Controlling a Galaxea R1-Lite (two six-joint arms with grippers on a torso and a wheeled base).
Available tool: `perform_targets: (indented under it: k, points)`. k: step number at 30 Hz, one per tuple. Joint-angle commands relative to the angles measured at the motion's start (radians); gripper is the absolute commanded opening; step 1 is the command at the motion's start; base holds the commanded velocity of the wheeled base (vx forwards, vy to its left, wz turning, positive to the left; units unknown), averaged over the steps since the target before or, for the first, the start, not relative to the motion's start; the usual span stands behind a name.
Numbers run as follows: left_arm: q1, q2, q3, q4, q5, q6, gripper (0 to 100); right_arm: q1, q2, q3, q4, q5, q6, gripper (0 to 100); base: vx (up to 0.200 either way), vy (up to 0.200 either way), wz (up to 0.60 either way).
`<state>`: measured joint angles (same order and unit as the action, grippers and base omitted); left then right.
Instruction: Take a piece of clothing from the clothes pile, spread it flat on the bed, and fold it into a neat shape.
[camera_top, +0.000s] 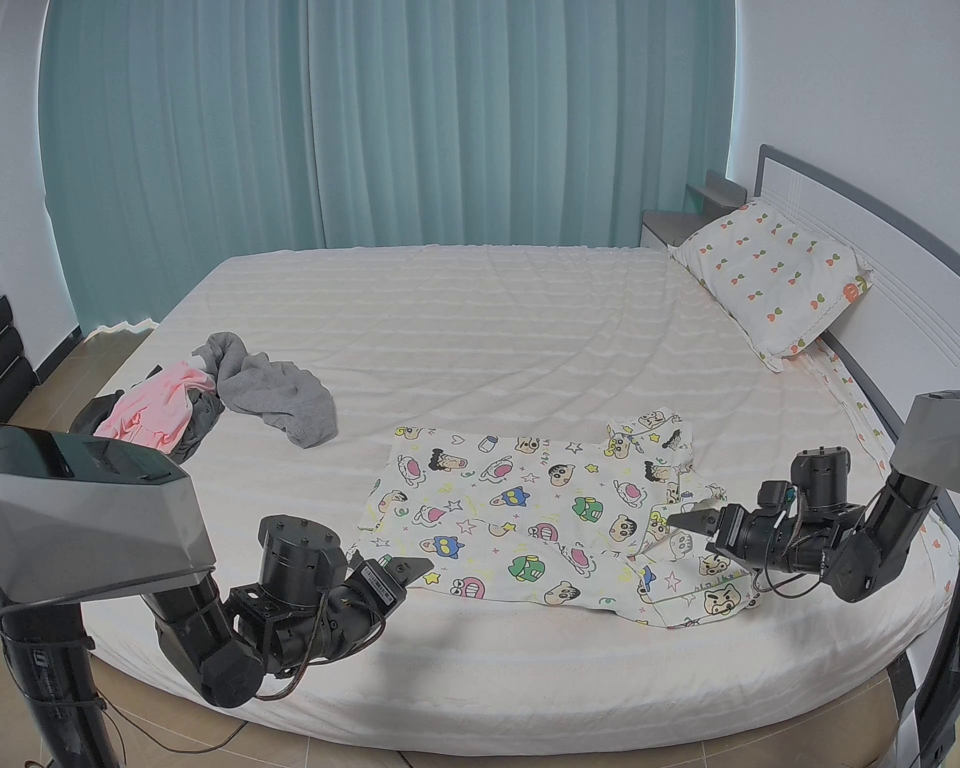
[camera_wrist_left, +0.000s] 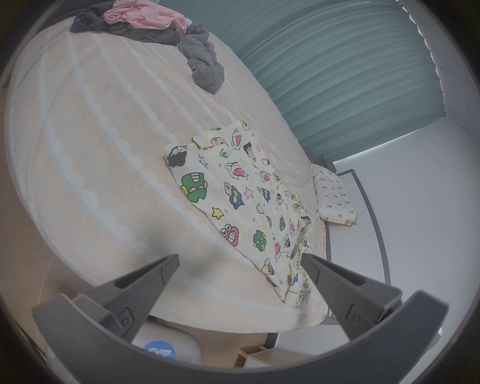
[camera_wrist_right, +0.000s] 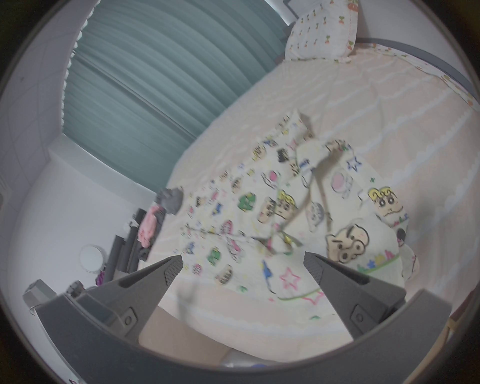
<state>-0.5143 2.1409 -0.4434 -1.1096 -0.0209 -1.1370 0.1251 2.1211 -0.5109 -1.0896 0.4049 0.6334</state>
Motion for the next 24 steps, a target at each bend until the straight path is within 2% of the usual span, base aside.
perform_targets:
  k: [1,13,15,18,21,24]
  points:
    - [0.019,-0.042,0.020,-0.023,-0.024,-0.001,100,0.010,-0.049,0.123,-0.190,0.000,0.092,100,0.200,0.000,0.00]
    - [0.014,-0.027,0.075,-0.142,-0.024,0.013,100,0.022,-0.046,0.138,-0.214,-0.001,0.088,100,0.200,0.000,0.00]
    - [0.011,-0.006,0.091,-0.181,-0.022,0.043,100,0.022,-0.044,0.140,-0.214,-0.001,0.088,100,0.200,0.000,0.00]
    - [0.010,0.030,0.115,-0.239,-0.025,0.094,100,0.024,-0.046,0.141,-0.216,-0.001,0.088,100,0.000,0.000,0.00]
    - [0.013,0.070,0.118,-0.291,-0.024,0.161,100,0.025,-0.047,0.143,-0.216,-0.001,0.080,100,0.000,0.000,0.00]
    - [0.068,0.097,0.077,-0.276,-0.077,0.390,100,0.027,-0.050,0.144,-0.216,-0.001,0.074,100,0.000,0.000,0.00]
